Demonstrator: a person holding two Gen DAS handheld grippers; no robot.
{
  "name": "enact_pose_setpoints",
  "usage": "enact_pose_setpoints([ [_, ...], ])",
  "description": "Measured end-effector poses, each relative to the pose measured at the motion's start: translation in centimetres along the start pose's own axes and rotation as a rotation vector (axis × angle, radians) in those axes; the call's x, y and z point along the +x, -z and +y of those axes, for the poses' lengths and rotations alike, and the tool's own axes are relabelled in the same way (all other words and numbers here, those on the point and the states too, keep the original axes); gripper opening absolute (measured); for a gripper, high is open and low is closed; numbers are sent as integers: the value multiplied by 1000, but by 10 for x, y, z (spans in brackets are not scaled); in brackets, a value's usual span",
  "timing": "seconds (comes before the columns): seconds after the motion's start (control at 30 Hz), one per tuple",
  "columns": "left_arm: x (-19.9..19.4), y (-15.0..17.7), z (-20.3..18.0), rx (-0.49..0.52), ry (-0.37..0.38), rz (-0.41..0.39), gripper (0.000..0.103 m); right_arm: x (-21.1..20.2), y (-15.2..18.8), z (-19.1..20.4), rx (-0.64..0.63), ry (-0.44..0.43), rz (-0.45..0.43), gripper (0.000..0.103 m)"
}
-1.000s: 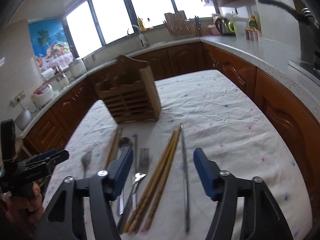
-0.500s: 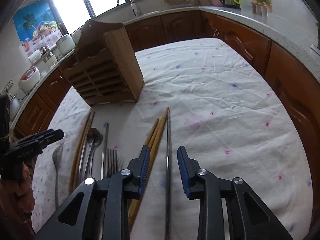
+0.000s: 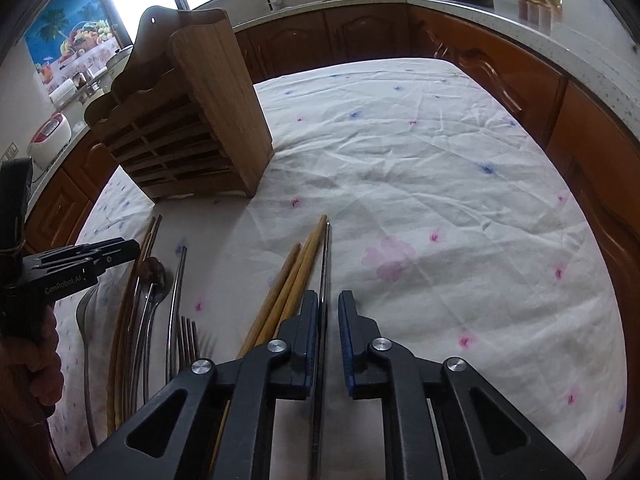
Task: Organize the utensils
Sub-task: 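Close the left gripper on a wooden chopstick while the right gripper closes on a metal chopstick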
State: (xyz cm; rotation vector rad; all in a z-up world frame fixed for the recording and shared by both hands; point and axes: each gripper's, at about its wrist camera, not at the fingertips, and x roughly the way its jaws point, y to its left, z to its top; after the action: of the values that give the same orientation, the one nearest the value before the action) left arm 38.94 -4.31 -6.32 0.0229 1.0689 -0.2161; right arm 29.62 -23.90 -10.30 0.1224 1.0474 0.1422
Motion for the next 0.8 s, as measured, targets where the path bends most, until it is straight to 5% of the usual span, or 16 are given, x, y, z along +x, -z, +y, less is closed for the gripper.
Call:
enact_pose_setpoints([
  [0.27,13,-11,-1,15,44,10,23,8,-9,2,-28,7,5,10],
  [0.33,10,-9,2,29,47,10,9,9,-10,2,-38,8,11,9],
  [0.8,14,-7,-18,122,-6,-5,7,16,-16,8,-64,19,3,8],
])
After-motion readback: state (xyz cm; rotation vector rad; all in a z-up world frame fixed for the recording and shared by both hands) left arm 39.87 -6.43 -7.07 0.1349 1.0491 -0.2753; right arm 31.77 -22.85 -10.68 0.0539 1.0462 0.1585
